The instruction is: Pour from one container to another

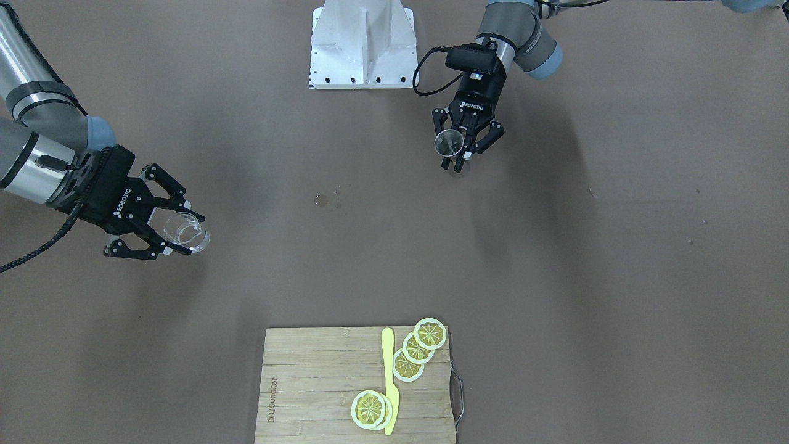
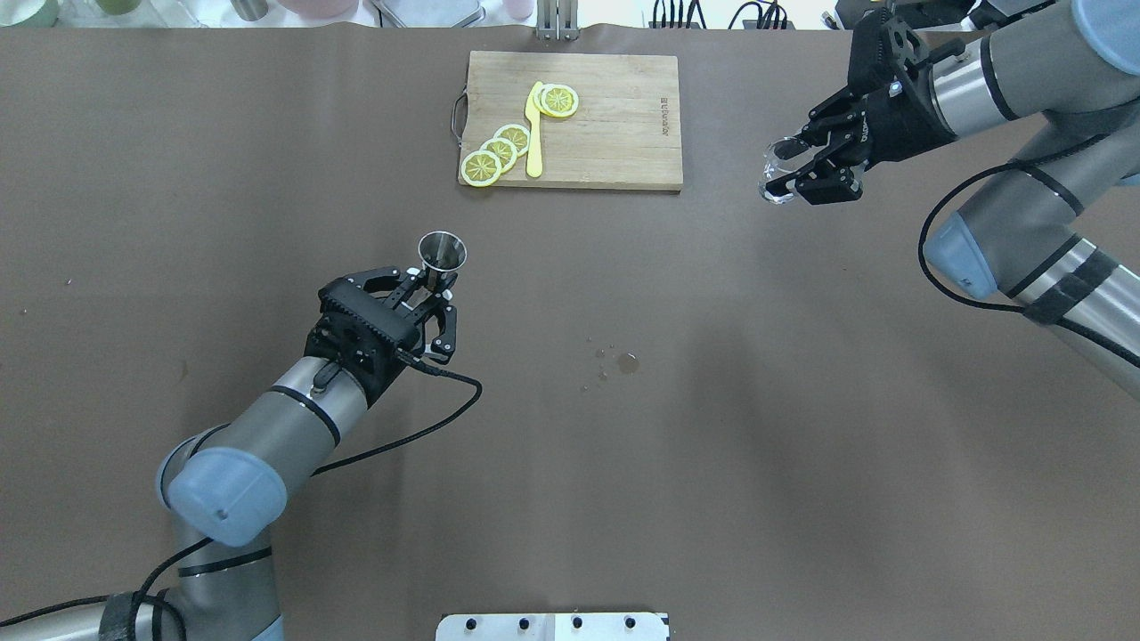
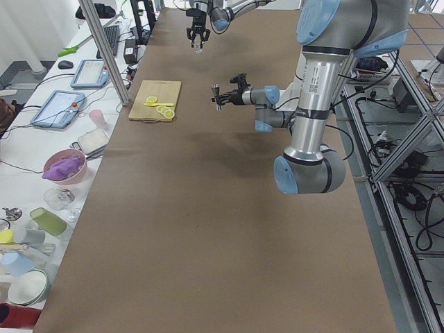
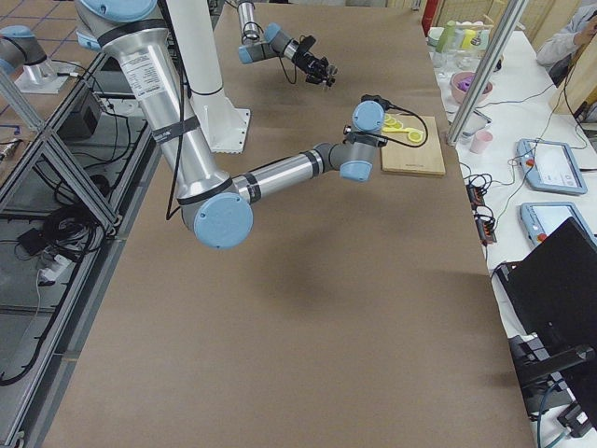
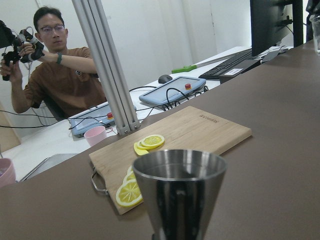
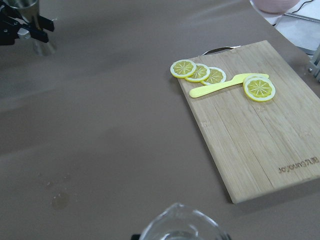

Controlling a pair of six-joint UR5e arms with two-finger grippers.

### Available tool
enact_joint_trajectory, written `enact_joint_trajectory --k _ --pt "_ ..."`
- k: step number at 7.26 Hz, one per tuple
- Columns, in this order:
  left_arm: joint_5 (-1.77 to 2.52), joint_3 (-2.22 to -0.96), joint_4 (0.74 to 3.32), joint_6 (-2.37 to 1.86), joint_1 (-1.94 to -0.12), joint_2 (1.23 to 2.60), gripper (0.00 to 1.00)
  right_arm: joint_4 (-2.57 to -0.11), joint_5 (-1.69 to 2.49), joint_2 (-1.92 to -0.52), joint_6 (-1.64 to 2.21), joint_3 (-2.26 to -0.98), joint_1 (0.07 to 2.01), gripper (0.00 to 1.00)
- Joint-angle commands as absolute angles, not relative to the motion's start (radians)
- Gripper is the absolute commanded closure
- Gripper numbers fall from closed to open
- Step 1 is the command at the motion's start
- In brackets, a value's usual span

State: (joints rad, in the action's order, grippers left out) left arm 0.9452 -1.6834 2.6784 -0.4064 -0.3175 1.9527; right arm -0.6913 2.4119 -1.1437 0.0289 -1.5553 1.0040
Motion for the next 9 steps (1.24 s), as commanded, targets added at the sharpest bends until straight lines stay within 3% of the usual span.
enact_joint_trajectory --k 1,5,6,9 --pt "1.139 -1.554 2.713 -0.356 -0.399 2.101 1.00 -0.988 2.329 -1.149 -0.117 -1.740 0.959 1.00" --pt "1.362 -1.485 2.776 -0.350 -0.437 2.175 1.00 -1.309 2.186 -1.137 -0.433 -1.883 0.934 1.00" --pt "1.386 -1.429 2.798 -0.348 -0.437 2.221 1.00 -1.366 2.142 -1.134 -0.489 -1.903 0.922 1.00" --pt "1.416 -1.414 2.807 -0.356 -0.436 2.249 1.00 -1.482 2.105 -1.103 -0.589 -1.924 0.905 1.00"
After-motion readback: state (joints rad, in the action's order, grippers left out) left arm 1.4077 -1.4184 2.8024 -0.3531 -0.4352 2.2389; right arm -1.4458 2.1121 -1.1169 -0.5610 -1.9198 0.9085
